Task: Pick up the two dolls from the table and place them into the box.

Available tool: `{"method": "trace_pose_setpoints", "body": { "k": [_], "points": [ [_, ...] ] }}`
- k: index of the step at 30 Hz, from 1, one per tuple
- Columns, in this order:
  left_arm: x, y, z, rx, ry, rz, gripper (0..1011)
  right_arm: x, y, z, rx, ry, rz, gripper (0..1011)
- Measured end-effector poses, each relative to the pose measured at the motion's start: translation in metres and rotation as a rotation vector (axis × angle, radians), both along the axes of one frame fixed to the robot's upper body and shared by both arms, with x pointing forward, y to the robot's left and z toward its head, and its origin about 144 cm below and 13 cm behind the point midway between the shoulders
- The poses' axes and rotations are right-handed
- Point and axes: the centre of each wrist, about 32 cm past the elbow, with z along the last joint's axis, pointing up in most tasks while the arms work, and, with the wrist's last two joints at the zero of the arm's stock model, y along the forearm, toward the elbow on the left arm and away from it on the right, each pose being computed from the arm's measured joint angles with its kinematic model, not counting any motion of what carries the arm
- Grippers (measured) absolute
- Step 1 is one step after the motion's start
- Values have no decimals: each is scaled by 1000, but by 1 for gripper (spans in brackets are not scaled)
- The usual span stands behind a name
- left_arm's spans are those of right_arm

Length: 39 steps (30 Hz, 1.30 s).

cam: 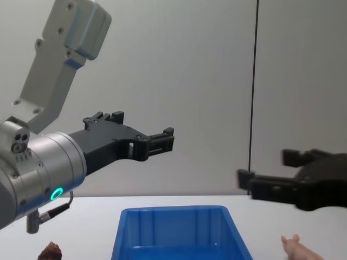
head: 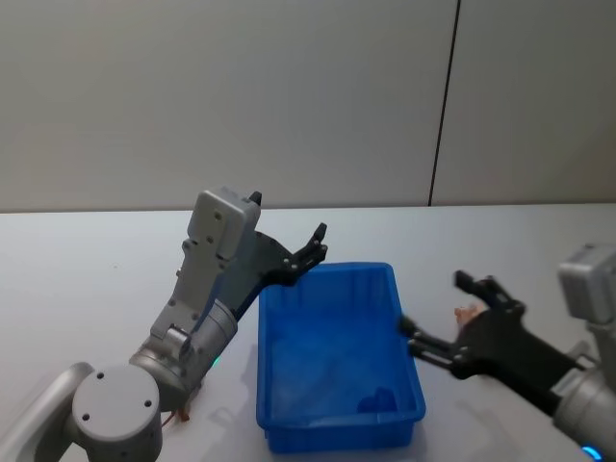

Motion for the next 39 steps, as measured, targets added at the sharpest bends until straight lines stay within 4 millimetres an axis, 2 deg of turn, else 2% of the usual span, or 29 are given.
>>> {"method": "trace_pose_setpoints", "body": {
  "k": [9,21,27,39],
  "points": [
    [0,0,0,0,0,0,1003,-11,-20,3,-45,4,-143,1001],
    [0,0,0,0,0,0,1004,-19,-30,1,-93,45,-268,1001],
    [0,0,0,0,0,0,1003,-13,-27,-4,-108,83,-270,1001],
    [0,0,0,0,0,0,1003,15,-8,-16,-133,156,-274,1001]
  ]
}}
